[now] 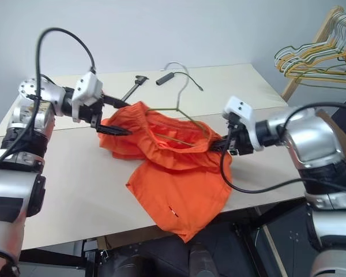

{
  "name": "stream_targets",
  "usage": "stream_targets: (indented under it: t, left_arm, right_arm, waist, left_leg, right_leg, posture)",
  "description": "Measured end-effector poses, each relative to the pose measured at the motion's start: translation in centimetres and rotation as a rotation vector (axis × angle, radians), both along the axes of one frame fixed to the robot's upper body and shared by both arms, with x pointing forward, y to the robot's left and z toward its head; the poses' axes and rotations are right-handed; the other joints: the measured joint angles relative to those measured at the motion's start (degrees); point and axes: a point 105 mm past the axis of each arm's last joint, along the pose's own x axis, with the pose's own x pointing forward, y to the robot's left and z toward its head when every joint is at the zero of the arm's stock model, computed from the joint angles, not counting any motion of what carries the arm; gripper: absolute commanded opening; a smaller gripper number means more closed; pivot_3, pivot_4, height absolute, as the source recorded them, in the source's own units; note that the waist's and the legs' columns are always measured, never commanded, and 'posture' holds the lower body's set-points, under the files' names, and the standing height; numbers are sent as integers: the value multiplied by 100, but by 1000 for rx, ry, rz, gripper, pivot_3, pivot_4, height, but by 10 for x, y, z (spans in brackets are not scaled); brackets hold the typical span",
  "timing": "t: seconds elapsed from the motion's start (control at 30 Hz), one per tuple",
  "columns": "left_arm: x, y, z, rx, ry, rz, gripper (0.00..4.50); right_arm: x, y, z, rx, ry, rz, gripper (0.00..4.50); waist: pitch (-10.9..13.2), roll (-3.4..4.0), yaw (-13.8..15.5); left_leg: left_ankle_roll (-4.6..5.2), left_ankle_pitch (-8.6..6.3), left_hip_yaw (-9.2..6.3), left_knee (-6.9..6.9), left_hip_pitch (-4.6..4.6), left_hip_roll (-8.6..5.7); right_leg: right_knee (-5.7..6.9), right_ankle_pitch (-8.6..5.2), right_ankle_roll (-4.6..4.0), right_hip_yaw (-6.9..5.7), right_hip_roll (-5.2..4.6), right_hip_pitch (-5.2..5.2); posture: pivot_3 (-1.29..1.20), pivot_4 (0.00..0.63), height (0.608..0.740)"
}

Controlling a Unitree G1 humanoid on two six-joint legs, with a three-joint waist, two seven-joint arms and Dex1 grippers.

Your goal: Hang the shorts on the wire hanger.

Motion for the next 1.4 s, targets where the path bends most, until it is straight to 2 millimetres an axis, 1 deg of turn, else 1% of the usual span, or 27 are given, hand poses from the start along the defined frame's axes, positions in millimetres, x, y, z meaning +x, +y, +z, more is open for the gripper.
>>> stream_targets:
  t: [0.1, 0.17, 0.23, 0.27, 0.3, 0.37, 0.47, 0.5, 0.63, 0.7, 0.73, 0.8, 0.9, 1.0, 1.03, 1.1, 1.23, 1.4]
  left_arm:
    - [13, 0, 21, -183, -16, 113, 4448]
    - [13, 0, 36, -319, 11, 135, 4448]
    - [7, -2, 53, -453, 34, 119, 4448]
    - [2, -6, 60, -511, 52, 107, 4448]
    - [-7, -13, 65, -585, 80, 81, 4448]
    - [-15, -21, 63, -645, 142, 63, 4448]
    - [-33, -40, 60, -729, 241, 27, 4448]
    - [-38, -46, 60, -733, 256, 16, 4448]
    - [-56, -57, 66, -719, 256, -18, 4448]
    - [-62, -60, 69, -716, 253, -43, 4448]
    - [-64, -62, 70, -719, 246, -50, 4448]
    - [-65, -63, 69, -728, 248, -50, 4448]
    - [-62, -65, 71, -763, 238, -33, 4448]
    - [-59, -64, 74, -787, 209, -11, 4448]
    - [-59, -64, 75, -793, 202, -9, 4448]
    - [-58, -63, 76, -800, 193, 1, 4448]
    - [-58, -62, 78, -811, 175, 9, 4448]
    - [-61, -63, 80, -814, 175, -4, 4448]
  right_arm:
    - [-10, -13, -2, 36, 4, -111, 0]
    - [-17, -22, -6, 46, 8, -192, 0]
    - [-24, -33, -10, 52, 11, -295, 0]
    - [-27, -39, -10, 54, 7, -344, 0]
    - [-32, -45, -11, 57, 3, -406, 0]
    - [-35, -52, -9, 64, -7, -477, 0]
    - [-43, -66, -8, 72, -10, -600, 0]
    - [-45, -71, -8, 73, -11, -640, 0]
    - [-51, -91, -16, 39, -13, -771, 0]
    - [-51, -101, -14, 42, -37, -836, 0]
    - [-51, -111, -10, 49, -56, -891, 0]
    - [-51, -125, -8, 53, -71, -975, 0]
    - [-49, -156, -10, 41, -71, -1169, 0]
    - [-49, -174, -11, 39, -67, -1289, 0]
    - [-49, -177, -10, 44, -67, -1309, 0]
    - [-46, -187, -5, 58, -77, -1378, 0]
    - [-42, -208, 12, 70, -104, -1524, 0]
    - [-32, -223, 36, 138, -106, -1634, 0]
  waist:
    - [0, -1, 27]
    - [1, -2, 31]
    - [1, -2, 31]
    - [1, -1, 27]
    - [0, 0, 27]
    - [0, 0, 22]
    - [0, 0, 14]
    - [0, 0, 11]
    - [2, 0, -36]
    - [3, 2, -71]
    - [3, 2, -100]
    - [3, 2, -127]
    - [3, 2, -170]
    - [4, 5, -230]
    - [5, 6, -255]
    - [5, 8, -303]
    - [11, 19, -395]
    - [19, 35, -456]
  left_leg:
    - [1, 0, -1, 1, 1, 0]
    - [1, -1, -3, 0, 0, 2]
    - [2, -2, -3, 1, 0, 2]
    - [1, -1, -3, 0, 0, 1]
    - [1, -1, -5, -1, 3, 2]
    - [1, -1, -6, 0, 11, 2]
    - [1, -2, -9, 0, 24, 1]
    - [1, -2, -9, -1, 27, 0]
    - [1, -3, -7, -17, 87, -3]
    - [2, -4, -4, -17, 105, -4]
    - [2, -4, -4, -19, 113, -6]
    - [2, -4, -3, -20, 117, -6]
    - [2, -4, -1, -23, 115, -8]
    - [2, -4, -1, -28, 113, -9]
    - [3, -4, -1, -28, 111, -9]
    - [4, -5, 2, -28, 113, -10]
    - [4, -5, 3, -31, 113, -10]
    - [5, -5, 6, -40, 113, -11]
  right_leg:
    - [0, 0, 0, 1, 0, 3]
    - [0, 0, 1, 0, 0, 2]
    - [0, 0, 1, 3, 0, 3]
    - [-2, 0, 3, 5, -1, 3]
    - [-2, 0, 3, 7, -1, 6]
    - [1, 1, 3, 8, -1, 11]
    - [-9, 0, 3, 10, 0, 26]
    - [-21, 1, 3, 11, -1, 30]
    - [-41, -1, 2, 12, 0, 83]
    - [-44, -2, 3, 18, 0, 101]
    - [-44, -2, 3, 19, 0, 108]
    - [-44, -3, 2, 20, 1, 111]
    - [-44, -2, 2, 25, 1, 108]
    - [-46, -3, 1, 29, 1, 104]
    - [-48, -3, 1, 30, 1, 104]
    - [-49, -2, 2, 35, 1, 105]
    - [-51, -3, 3, 36, 1, 105]
    - [-65, -2, 6, 41, 2, 105]
  posture:
    - [-208, 79, 740]
    - [-218, 81, 740]
    - [-231, 82, 740]
    - [-244, 84, 740]
    - [-246, 84, 740]
    - [-257, 87, 740]
    - [-264, 90, 740]
    - [-266, 92, 740]
    - [-273, 97, 740]
    - [-282, 99, 740]
    - [-285, 100, 740]
    - [-291, 101, 740]
    - [-295, 100, 740]
    - [-296, 99, 740]
    - [-295, 99, 740]
    - [-293, 100, 740]
    - [-288, 100, 740]
    - [-284, 101, 740]
